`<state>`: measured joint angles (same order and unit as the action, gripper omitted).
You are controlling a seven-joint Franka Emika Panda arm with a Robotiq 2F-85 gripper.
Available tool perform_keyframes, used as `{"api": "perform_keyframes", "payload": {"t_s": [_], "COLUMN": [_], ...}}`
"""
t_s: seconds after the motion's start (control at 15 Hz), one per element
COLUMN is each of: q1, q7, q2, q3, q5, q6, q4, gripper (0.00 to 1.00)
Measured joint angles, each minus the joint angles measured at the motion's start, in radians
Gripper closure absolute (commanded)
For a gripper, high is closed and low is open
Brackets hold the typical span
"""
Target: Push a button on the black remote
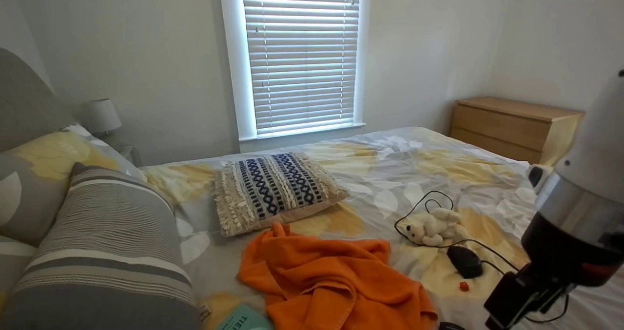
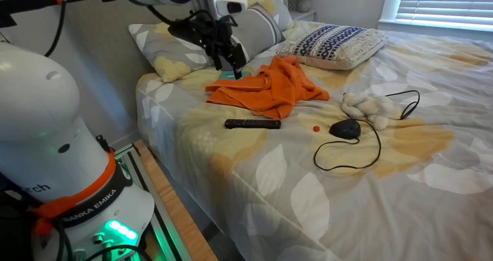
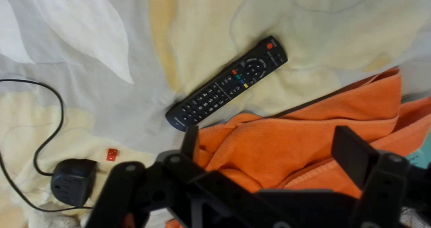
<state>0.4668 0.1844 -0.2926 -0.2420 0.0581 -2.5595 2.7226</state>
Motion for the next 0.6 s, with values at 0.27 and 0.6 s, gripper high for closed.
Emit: {"api": "perform_keyframes", "payload": {"t_s": [0.27,0.6], "q1": [-0.224,-0.311], "q7": [-0.026,-0.021], "q2": [-0.111,-0.133], "q3": [0.113,0.178], "q5": [-0.033,-0.04], "q6": [0.224,0.252], "q4": [-0.051,-0.065], "gripper": [0.0,0.0]}}
